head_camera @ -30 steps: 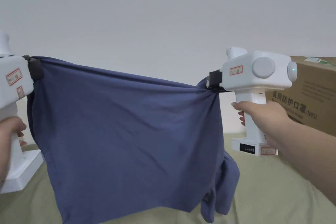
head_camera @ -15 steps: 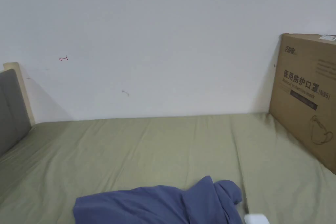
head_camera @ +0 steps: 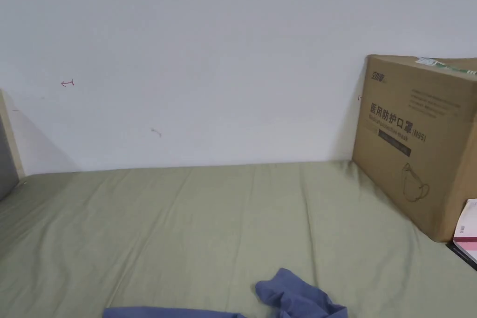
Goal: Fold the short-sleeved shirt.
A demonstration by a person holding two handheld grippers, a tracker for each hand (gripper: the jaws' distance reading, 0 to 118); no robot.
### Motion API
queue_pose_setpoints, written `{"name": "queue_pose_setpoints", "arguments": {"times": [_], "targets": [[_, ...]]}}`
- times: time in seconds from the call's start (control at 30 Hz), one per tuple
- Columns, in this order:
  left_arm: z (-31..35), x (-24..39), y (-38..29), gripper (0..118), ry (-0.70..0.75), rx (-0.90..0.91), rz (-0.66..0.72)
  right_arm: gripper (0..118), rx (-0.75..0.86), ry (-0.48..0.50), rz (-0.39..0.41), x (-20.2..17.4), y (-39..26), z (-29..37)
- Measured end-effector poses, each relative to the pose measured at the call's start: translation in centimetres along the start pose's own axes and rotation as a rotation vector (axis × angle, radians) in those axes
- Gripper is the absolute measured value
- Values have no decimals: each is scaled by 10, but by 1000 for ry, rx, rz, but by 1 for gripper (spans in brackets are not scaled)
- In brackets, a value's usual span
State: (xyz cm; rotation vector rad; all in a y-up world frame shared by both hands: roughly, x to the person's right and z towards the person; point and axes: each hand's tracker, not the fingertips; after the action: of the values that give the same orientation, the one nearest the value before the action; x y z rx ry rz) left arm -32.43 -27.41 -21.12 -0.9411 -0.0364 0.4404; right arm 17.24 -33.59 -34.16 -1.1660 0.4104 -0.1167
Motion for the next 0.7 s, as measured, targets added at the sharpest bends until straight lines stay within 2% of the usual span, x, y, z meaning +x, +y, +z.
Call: {"name": "queue_pose_setpoints", "arguments": {"times": [0.07, 0.1, 0.13, 0.17, 0.2, 0.27, 0.33, 0.43, 0.5, 0.6, 0.63, 0.67, 0.7], "targets": [[-19, -3, 5, 6, -25, -33, 37, 9, 20, -21, -59, 3, -2, -5], [-25, -4, 7, 20, -30, -38, 52, 28, 21, -17, -94, 4, -2, -6], [-30, -6, 9, 49, -43, -31, 74, 62, 28, 1, -142, 3, -2, -5], [-33, -6, 9, 90, -52, -10, 108, 105, 40, 17, -185, 5, -3, -4], [-37, -6, 10, 104, -56, -1, 113, 115, 33, 23, -207, 5, -4, -4], [-35, -1, 9, 105, -50, 83, 117, 115, 75, 22, -233, 7, -7, 2], [-32, 9, 10, 103, 7, 180, 64, 115, 125, 28, -237, 10, -6, 10], [-18, 28, 18, 103, -33, 267, -14, 115, 344, 2, -230, 4, -3, 39], [-7, 41, 26, 103, -66, 352, -44, 115, 511, 55, -234, -4, 0, 65], [11, 53, 33, 99, -117, 495, -31, 114, 661, 133, -204, -18, 8, 93], [15, 56, 33, 87, -117, 544, -29, 111, 707, 143, -174, -23, 11, 99], [18, 59, 34, 69, -110, 584, -30, 100, 737, 138, -143, -30, 14, 103], [18, 60, 36, 43, -110, 595, -35, 69, 750, 144, -109, -35, 17, 104]]}}
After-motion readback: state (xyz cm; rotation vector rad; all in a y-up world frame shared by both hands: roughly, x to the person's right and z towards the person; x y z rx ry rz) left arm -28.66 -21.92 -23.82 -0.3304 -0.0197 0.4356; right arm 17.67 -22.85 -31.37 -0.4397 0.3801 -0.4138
